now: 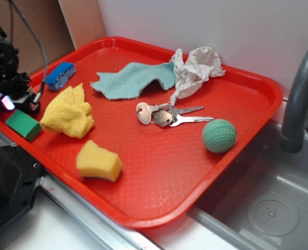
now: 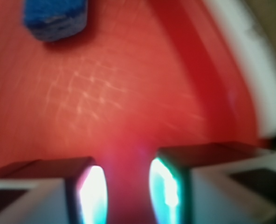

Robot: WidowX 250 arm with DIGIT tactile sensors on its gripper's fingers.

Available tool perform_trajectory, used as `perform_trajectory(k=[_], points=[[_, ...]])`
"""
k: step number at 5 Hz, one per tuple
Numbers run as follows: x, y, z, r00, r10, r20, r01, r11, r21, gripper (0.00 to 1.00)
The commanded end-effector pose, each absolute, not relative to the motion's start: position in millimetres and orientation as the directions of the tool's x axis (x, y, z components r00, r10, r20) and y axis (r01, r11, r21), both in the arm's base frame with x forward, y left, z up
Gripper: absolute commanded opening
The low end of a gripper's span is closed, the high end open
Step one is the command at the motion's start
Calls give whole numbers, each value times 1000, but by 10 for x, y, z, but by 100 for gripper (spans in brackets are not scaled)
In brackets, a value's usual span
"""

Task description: Grab the blue sponge.

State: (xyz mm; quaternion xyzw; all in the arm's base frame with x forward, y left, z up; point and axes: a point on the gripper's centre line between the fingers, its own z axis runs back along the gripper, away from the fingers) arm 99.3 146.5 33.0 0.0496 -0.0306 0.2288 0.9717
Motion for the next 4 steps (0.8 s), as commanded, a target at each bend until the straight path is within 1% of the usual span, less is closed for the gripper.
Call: perform_trajectory(k=[1, 2, 3, 4], points=[[1861, 896, 1372, 924, 350, 153, -367, 925, 97, 0], [2360, 799, 1595, 937, 314, 150, -331, 938, 104, 0], [2327, 774, 1607, 950, 278, 142, -291, 954, 79, 0], [2327, 774, 1607, 950, 278, 142, -291, 954, 79, 100]])
